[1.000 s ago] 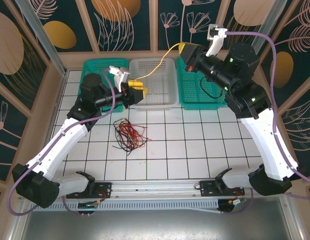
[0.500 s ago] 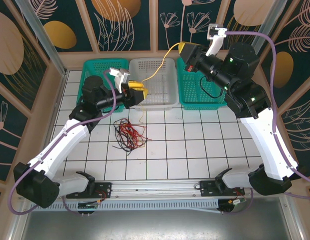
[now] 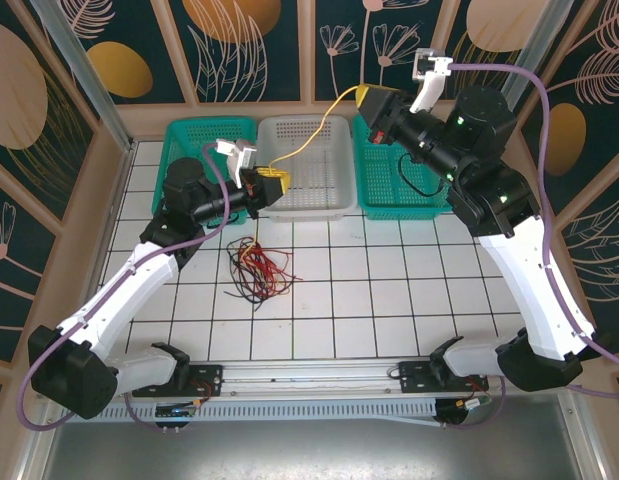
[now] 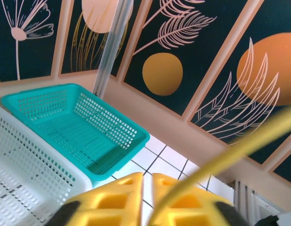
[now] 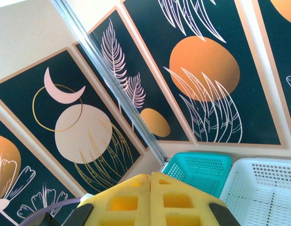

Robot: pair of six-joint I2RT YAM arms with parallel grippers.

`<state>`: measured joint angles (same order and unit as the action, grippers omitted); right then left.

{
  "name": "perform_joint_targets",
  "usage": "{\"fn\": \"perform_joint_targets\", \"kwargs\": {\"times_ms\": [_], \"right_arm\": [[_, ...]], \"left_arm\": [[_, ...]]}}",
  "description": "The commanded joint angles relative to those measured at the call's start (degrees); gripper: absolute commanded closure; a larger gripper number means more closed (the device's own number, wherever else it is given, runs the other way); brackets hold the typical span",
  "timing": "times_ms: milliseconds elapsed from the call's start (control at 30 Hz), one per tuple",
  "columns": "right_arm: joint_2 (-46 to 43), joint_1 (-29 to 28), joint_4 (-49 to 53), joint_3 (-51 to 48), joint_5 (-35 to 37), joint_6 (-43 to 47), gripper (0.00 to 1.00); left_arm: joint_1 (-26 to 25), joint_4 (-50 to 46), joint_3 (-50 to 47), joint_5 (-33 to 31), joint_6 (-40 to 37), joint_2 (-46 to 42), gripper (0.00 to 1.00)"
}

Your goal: Untangle the cables

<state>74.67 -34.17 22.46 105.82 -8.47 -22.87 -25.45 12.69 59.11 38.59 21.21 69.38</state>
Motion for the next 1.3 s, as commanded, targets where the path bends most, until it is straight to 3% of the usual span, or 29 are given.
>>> {"fn": "perform_joint_targets", "kwargs": {"times_ms": [0, 100, 300, 400, 533, 600, 667, 700, 800, 933, 1133, 1167, 1233, 1267], "right_arm": [[-1.2, 0.2, -2.8, -0.5, 0.4, -0.5, 1.0], [-1.4, 0.2, -3.0, -1.0, 0.7, -0.7, 1.0], [-1.7, 0.3, -3.6, -1.8, 1.0, -1.2, 1.0], [-1.8, 0.3, -3.8, -2.0, 0.9, -1.4, 1.0], [-2.0, 0.3, -3.8, -2.1, 0.9, -1.4, 1.0], [-2.0, 0.4, -3.8, -2.0, 0.9, -1.5, 1.0], [-2.1, 0.4, -3.8, -2.1, 0.7, -1.5, 1.0], [-2.2, 0.4, -3.8, -2.2, 0.7, -1.6, 1.0], [-2.3, 0.4, -4.0, -2.5, 0.7, -1.6, 1.0], [-2.3, 0.5, -4.2, -2.7, 0.8, -1.6, 1.0], [-2.1, 1.0, -3.9, -2.8, 1.3, -2.0, 1.0], [-1.9, 1.1, -3.4, -2.6, 2.3, -2.1, 0.94], [-1.7, 1.3, -1.6, -2.4, 6.6, -2.2, 0.64], [-1.7, 1.7, -0.2, -2.3, 8.9, -2.3, 0.38]], "left_arm": [[0.0, 3.7, -1.2, 0.3, 0.3, -1.0, 0.94], [0.0, 4.4, -1.9, 0.4, 0.6, -1.6, 1.0], [0.0, 4.9, -2.5, 0.9, 1.8, -1.8, 1.0], [0.0, 5.2, -2.5, 1.1, 2.7, -1.6, 0.85], [0.0, 6.3, -3.0, 1.1, 3.6, -1.8, 0.79], [0.0, 6.7, -3.0, 1.7, 4.2, -1.5, 0.58], [0.0, 7.2, -3.0, 2.2, 4.7, -1.3, 0.54], [0.0, 7.4, -4.4, 2.3, 4.6, -1.2, 0.6], [0.0, 7.4, -4.3, 2.4, 4.6, -1.0, 0.89], [0.0, 7.1, -4.3, 2.2, 4.0, -1.5, 1.0], [0.0, 6.4, -4.3, -0.5, 3.6, -2.5, 1.0], [0.1, 5.6, -3.9, -2.3, 3.5, -2.6, 1.0], [0.1, 2.6, -2.4, -8.9, 3.3, -2.5, 1.0], [0.4, 0.7, -1.1, -13.3, 3.4, -2.3, 1.0]]}}
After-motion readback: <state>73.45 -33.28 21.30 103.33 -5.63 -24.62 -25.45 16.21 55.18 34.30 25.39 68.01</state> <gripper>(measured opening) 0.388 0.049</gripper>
